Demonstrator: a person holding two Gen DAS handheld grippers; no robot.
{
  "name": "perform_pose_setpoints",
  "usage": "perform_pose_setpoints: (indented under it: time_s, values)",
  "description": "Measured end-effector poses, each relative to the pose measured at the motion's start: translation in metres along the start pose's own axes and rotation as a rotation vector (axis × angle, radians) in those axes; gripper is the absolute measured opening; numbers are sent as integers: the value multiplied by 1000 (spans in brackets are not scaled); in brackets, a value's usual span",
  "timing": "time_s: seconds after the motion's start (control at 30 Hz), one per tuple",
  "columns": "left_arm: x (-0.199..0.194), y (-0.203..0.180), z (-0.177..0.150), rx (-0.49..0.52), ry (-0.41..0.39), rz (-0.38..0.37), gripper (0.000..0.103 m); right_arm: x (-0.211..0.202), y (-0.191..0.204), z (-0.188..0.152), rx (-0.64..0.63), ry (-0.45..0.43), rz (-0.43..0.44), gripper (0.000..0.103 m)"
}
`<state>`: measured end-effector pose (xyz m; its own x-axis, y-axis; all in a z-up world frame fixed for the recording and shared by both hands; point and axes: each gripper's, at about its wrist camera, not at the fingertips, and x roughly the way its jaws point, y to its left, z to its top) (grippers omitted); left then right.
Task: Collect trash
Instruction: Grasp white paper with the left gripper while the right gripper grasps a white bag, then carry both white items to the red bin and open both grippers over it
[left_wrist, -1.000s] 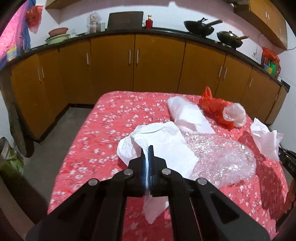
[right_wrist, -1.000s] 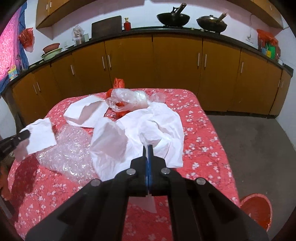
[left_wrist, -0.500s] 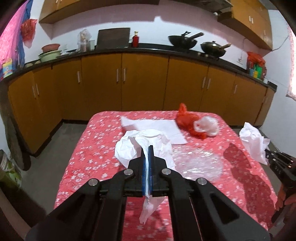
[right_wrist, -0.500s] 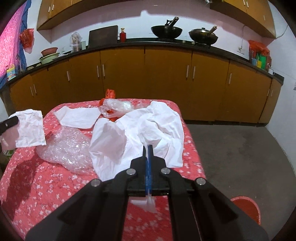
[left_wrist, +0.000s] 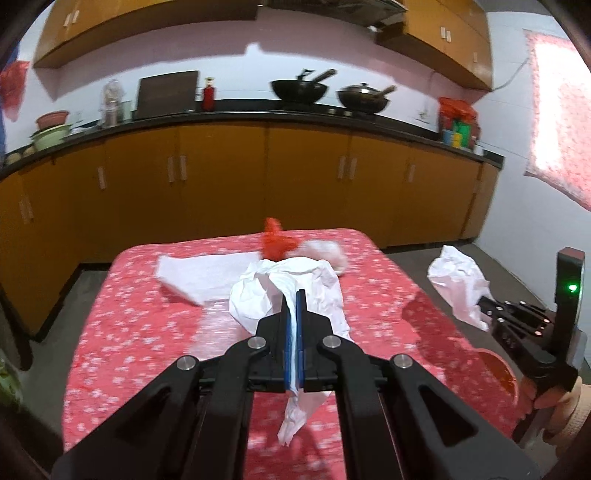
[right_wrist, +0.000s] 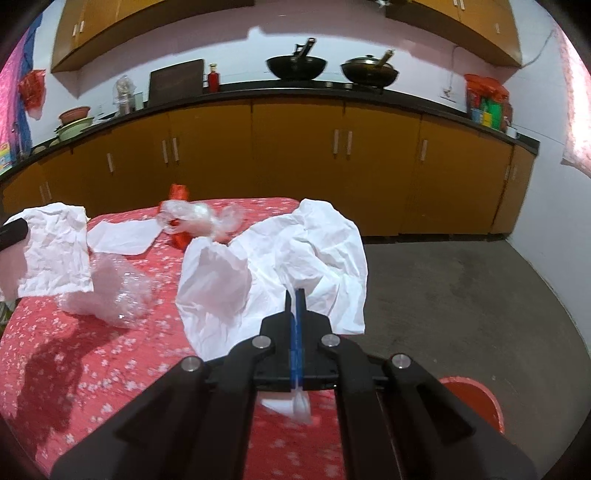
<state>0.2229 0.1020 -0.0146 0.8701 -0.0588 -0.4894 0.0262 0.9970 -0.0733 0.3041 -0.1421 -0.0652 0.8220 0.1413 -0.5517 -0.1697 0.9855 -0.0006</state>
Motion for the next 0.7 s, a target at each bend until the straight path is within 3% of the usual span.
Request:
perform_pose_setpoints:
  time_s: [0.4,0.7]
  values:
    - [30,-112,-11,110,20,-195,2,-21,-89,-25,82,-13,-200,2]
    - [50,-199,-33,168,73,-331,2,-33,-177,-73,174,50,-357,2]
